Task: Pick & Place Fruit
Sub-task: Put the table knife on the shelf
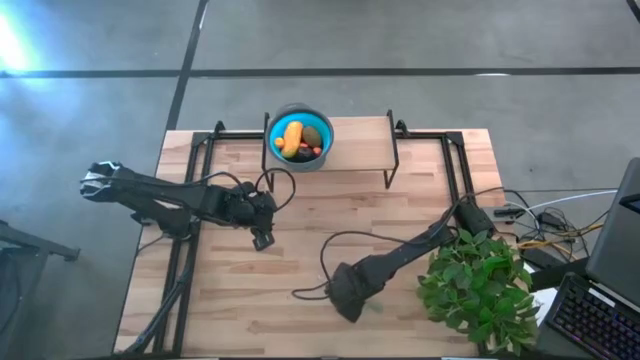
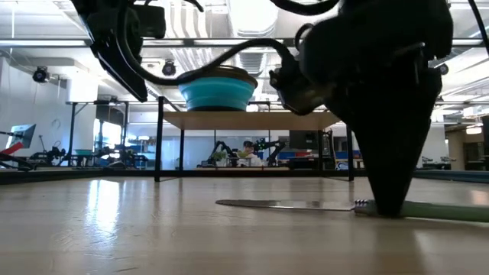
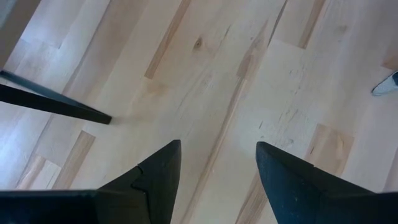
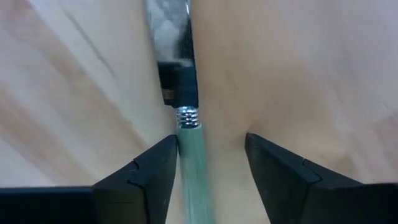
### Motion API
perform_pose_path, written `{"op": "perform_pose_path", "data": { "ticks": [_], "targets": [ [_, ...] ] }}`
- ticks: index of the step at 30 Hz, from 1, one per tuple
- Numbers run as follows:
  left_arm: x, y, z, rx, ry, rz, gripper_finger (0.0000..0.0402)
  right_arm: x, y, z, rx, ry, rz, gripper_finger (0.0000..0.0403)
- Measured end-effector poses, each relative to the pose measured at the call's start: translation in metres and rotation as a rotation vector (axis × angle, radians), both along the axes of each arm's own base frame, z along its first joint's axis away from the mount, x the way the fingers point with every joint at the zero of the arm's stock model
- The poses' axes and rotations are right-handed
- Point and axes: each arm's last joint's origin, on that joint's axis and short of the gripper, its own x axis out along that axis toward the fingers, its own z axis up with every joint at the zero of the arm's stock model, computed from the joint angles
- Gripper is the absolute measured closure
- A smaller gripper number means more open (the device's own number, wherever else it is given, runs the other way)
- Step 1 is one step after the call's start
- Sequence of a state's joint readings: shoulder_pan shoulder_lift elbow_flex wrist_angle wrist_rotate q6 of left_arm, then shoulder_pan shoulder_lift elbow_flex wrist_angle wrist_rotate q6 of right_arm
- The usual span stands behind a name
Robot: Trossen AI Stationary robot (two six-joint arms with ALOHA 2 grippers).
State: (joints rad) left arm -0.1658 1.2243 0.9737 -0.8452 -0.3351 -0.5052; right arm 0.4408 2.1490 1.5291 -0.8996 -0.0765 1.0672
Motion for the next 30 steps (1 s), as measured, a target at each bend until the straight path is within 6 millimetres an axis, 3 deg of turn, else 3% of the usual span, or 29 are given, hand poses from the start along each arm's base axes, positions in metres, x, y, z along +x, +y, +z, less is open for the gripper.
{"op": "perform_pose_path", "data": {
  "ticks": [8,22,30],
  "targets": [
    [0.0,0.0002,0.0001,0.007,0.0,0.001,0.0188,-0.0022,-0.0042,0.0,-0.016,0.031,-0.024,0.0245],
    [0.0,0.0002,0.0001,0.007,-0.001,0.002,0.0188,-0.0033,-0.0062,0.0,-0.039,0.035,-0.017,0.0351],
    [0.0,0.0001,0.0,0.009,0.001,-0.002,0.0188,-0.0032,-0.0062,0.0016,-0.037,0.029,-0.012,0.0353]
  ]
}}
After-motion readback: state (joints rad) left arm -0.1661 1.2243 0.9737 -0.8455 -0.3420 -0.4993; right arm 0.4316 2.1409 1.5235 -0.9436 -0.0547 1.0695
